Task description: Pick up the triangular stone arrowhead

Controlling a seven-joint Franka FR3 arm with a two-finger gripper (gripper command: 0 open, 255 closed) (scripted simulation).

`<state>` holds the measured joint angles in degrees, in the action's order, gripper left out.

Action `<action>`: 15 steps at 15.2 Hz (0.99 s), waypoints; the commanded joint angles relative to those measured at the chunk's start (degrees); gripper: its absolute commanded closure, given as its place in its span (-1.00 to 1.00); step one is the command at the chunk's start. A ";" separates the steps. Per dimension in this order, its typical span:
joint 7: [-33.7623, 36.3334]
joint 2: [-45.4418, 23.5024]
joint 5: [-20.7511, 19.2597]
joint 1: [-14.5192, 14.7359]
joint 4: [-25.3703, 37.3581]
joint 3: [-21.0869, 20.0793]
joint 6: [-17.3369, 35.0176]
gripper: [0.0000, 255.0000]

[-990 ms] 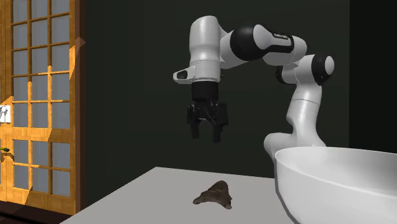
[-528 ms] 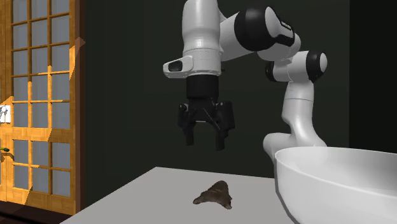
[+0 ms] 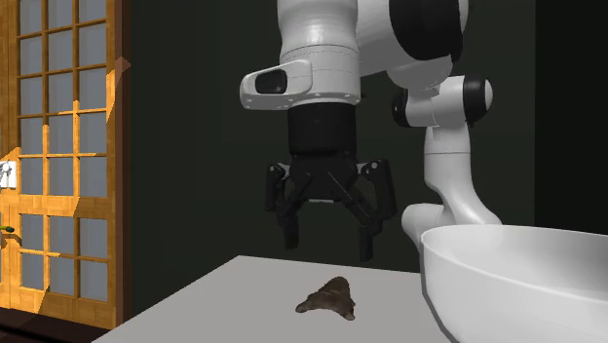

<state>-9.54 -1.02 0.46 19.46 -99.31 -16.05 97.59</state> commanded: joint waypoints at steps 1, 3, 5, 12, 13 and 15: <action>-0.07 -3.05 -0.89 1.18 3.29 -1.13 -0.72 -1.00; -0.09 -3.00 -0.87 1.18 1.69 -1.10 0.83 -1.00; -0.10 -3.00 -0.88 1.17 0.15 -1.09 2.37 -1.00; -0.11 -3.11 -0.91 1.15 -2.57 -1.07 5.20 1.00; -0.11 -3.05 -0.89 1.15 -2.67 -1.07 5.24 1.00; -0.09 -3.13 -0.91 1.16 -2.63 -1.08 5.28 1.00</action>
<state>-9.64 -3.96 -0.49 20.58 -101.82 -17.09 102.84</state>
